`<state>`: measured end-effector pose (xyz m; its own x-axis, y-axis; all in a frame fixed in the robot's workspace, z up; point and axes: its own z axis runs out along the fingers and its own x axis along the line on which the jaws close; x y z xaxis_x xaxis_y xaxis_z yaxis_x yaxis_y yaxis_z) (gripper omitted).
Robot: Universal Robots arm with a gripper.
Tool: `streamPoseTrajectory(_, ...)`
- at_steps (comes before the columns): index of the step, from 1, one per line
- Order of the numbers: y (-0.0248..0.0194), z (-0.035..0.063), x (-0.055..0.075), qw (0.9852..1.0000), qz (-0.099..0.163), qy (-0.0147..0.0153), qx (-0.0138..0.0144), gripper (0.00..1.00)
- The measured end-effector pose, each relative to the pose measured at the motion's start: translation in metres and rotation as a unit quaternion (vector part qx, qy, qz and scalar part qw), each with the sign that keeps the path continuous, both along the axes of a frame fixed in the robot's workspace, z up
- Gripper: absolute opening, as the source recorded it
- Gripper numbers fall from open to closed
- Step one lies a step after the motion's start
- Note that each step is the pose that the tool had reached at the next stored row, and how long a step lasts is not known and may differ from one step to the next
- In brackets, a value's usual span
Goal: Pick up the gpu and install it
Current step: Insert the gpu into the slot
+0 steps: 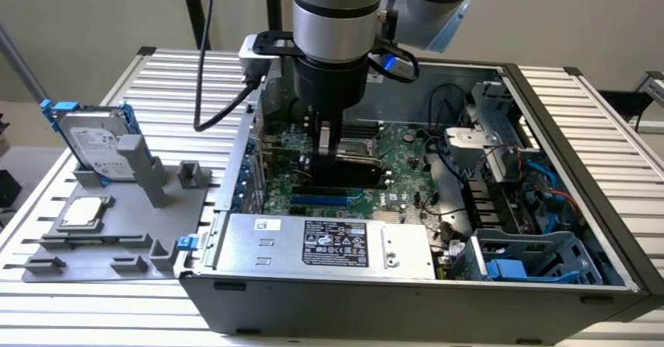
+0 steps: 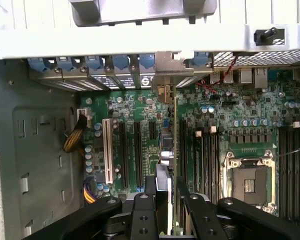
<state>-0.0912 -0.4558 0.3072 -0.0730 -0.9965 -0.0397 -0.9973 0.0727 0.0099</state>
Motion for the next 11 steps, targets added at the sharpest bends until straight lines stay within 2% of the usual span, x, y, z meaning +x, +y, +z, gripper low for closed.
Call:
streamPoseTrajectory(5,0.0003,-0.0092,0.000,1.0000,0.000,-0.0016,0.0000,0.27)
streamPoseTrajectory(11,0.0034,-0.0200,-0.002,1.0000,0.000,-0.0038,0.0000,0.27)
